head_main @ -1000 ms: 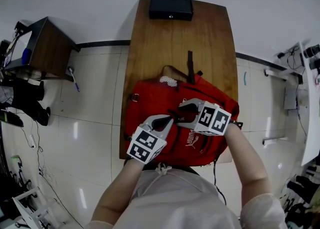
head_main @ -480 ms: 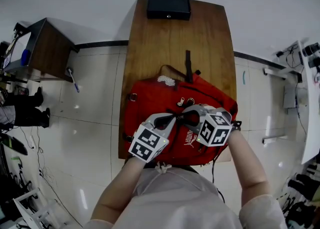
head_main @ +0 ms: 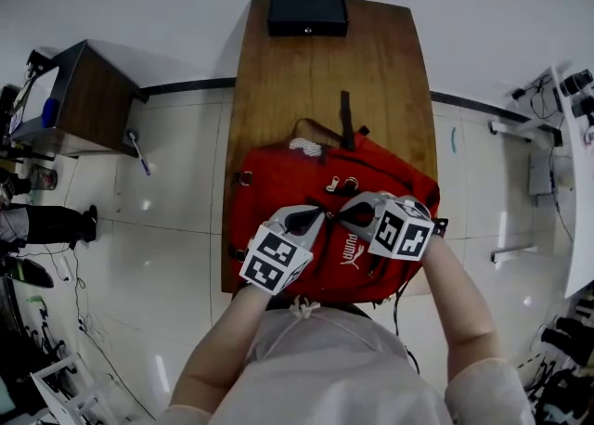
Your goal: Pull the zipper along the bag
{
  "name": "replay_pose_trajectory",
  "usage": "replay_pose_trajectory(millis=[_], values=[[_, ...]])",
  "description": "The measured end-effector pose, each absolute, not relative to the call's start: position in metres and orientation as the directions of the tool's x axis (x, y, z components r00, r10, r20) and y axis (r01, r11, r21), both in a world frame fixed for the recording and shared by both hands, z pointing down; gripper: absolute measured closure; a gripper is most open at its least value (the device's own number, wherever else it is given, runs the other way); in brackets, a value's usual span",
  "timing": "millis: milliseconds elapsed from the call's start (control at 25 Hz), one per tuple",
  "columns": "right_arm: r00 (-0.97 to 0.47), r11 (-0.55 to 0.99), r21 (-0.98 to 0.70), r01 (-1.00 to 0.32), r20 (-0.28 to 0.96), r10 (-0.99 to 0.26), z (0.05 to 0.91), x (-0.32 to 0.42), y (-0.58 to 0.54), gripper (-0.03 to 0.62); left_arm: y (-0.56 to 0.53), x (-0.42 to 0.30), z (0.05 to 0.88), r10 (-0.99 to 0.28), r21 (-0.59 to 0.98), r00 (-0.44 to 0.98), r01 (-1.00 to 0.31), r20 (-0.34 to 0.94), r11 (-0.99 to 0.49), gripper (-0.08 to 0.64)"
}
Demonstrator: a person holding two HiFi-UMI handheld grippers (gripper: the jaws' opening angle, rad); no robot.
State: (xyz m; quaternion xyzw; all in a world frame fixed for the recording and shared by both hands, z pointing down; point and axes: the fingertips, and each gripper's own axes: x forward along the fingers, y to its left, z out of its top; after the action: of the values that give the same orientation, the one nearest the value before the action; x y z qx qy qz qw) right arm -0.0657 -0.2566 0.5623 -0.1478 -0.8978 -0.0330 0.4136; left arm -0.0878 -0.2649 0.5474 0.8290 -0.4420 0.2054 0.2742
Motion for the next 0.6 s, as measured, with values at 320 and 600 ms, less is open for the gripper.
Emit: replay_pose_trajectory(millis=[320,600], values=[[-0.624,0.978,-0.044,0.202,0.764,0.163,0.557,-0.060,-0.250,0.584,-0.261,-0.084,0.548,-0.639,0.224,0.507,-0.852,0.578,-0.473,0.554],[-0.623,0.997,-0.033,0.064,0.780,0.066,0.563,-0.047,-0.238,0.584,-0.261,-0.080,0.554,-0.611,0.255,0.548,-0.826,0.571,-0.503,0.554]])
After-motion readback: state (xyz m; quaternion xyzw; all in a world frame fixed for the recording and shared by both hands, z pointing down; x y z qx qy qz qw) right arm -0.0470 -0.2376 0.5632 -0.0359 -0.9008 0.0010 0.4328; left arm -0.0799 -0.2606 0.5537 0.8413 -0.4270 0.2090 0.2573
